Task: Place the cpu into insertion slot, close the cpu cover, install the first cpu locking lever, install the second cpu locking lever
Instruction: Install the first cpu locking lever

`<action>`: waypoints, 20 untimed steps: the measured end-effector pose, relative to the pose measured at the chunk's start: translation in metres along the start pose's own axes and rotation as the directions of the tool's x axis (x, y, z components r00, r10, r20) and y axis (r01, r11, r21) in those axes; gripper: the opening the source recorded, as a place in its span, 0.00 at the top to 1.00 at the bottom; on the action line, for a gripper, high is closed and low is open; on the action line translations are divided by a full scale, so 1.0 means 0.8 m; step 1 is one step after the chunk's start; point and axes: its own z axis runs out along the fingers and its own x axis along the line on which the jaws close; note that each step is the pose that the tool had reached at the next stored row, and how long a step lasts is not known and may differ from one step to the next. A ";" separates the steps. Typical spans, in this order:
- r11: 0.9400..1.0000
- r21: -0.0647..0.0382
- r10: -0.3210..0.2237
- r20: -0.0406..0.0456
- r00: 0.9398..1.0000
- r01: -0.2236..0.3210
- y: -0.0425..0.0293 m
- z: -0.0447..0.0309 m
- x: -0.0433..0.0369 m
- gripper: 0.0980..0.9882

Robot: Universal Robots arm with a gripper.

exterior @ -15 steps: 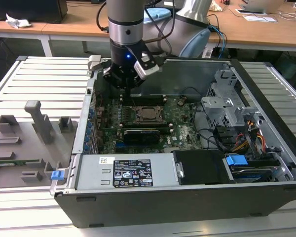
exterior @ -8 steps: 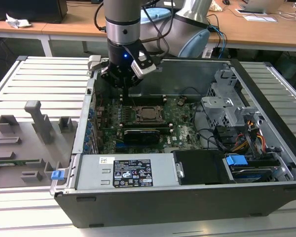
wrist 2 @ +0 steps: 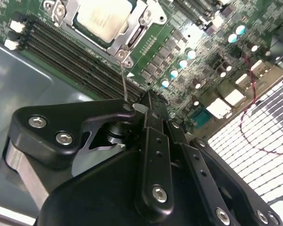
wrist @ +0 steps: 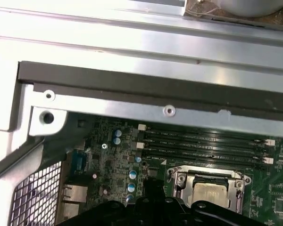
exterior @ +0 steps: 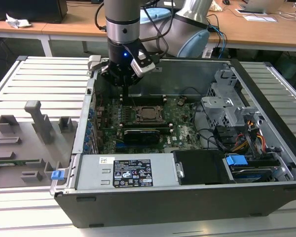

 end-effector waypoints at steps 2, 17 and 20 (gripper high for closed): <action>1.000 0.000 0.002 0.000 1.000 -0.002 0.0027 0.0004 0.000 0.99; 1.000 0.002 0.009 -0.002 1.000 -0.009 0.0001 0.0078 -0.062 0.99; 1.000 0.003 0.009 -0.002 1.000 -0.009 0.0000 0.0078 -0.062 0.99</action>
